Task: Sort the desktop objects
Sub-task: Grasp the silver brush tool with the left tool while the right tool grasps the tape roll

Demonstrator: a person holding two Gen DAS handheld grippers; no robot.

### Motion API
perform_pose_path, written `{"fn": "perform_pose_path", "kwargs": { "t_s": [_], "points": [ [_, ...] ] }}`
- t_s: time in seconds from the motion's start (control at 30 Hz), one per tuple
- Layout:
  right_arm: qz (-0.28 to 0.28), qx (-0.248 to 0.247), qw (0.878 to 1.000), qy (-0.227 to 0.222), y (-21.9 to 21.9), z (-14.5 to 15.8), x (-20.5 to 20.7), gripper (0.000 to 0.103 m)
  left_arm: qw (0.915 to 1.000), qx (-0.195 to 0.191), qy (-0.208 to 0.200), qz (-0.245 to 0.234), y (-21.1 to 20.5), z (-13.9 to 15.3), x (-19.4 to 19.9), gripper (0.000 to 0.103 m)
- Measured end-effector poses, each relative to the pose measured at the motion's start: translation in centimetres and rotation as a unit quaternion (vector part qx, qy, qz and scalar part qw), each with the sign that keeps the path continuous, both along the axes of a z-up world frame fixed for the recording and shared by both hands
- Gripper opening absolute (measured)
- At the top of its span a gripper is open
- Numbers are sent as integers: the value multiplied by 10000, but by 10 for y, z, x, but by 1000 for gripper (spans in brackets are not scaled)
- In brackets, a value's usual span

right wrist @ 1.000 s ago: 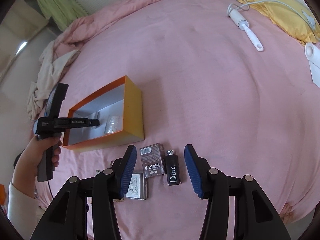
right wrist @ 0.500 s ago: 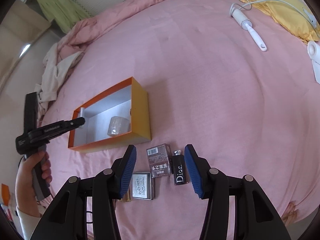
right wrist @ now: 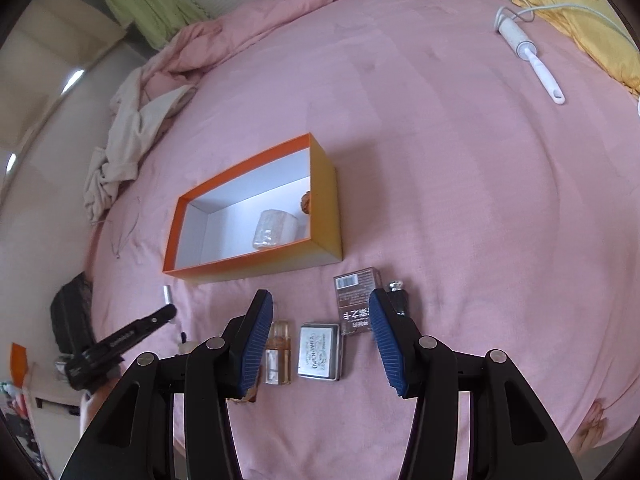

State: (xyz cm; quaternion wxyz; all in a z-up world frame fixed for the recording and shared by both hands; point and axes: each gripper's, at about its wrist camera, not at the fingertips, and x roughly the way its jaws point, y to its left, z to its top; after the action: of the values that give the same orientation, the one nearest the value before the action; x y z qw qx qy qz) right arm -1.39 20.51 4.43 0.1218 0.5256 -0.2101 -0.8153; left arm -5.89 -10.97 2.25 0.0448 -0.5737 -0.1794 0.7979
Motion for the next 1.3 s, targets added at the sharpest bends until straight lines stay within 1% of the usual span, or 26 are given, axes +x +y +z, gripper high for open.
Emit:
{"fn": "perform_pose_path", "kwargs": {
  "t_s": [0.03,0.1,0.17,0.23,0.33,0.4,0.43,0.47,0.53,0.57,0.67,0.7,0.77,0.83,0.97,1.03,1.1,1.13,1.17,1.2,1.3],
  "points": [
    [22,-65,10000,22,-1,1,0,50,9999,57,-68,71,-2,-8,3,29],
    [21,-242,9997,34,-3,-1,-3,51,9990,306,-219,245,-10,-24,7,31],
    [-43,-502,9987,-11,-4,-6,-7,56,9969,640,-186,409,-16,-29,8,37],
    [-90,-736,9972,-97,-8,-13,-11,56,9955,801,-187,480,-21,-29,8,37],
    [-77,-631,9977,-217,-23,-22,-16,56,9967,668,-195,411,-16,-26,6,37],
    [-55,-539,9982,-267,-34,-25,-20,56,9973,605,-109,401,-11,-26,7,40],
    [-34,-507,9983,-290,-39,-25,-22,57,9968,698,-22,398,-10,-26,8,50],
    [-5,-450,9985,-318,-45,-25,-25,60,9955,861,83,386,-10,-27,10,68],
    [63,-302,9991,-296,-57,-21,-33,62,9931,1091,258,338,-7,-27,11,82],
    [100,-233,9993,-268,-64,-19,-39,62,9926,1131,322,306,-6,-27,12,82],
    [211,-15,9995,-224,-83,-13,-62,62,9961,780,371,191,4,-24,15,83],
    [257,95,9993,-236,-89,-12,-71,62,9961,753,401,211,5,-24,16,84],
    [373,269,9985,-300,-101,-12,-88,62,9950,824,467,301,3,-24,18,87],
    [477,444,9973,-347,-113,-15,-103,62,9939,907,492,387,1,-25,20,87],
    [551,789,9932,-653,-131,-36,-127,62,9943,905,433,367,0,-25,17,87],
    [517,1313,9861,-873,-138,-51,-133,62,9941,918,437,376,2,-24,16,87],
    [528,1497,9807,-1145,-141,-69,-140,62,9936,948,458,404,3,-24,16,87],
    [530,1595,9775,-1275,-143,-79,-143,64,9934,956,467,417,4,-24,15,87],
    [526,1736,9739,-1364,-146,-87,-145,70,9934,954,472,419,5,-24,14,87],
    [551,1937,9700,-1359,-149,-91,-145,74,9936,942,473,411,5,-24,15,87],
    [767,2638,9552,-1098,-166,-99,-142,75,9940,909,471,389,4,-24,17,88]
  ]
}}
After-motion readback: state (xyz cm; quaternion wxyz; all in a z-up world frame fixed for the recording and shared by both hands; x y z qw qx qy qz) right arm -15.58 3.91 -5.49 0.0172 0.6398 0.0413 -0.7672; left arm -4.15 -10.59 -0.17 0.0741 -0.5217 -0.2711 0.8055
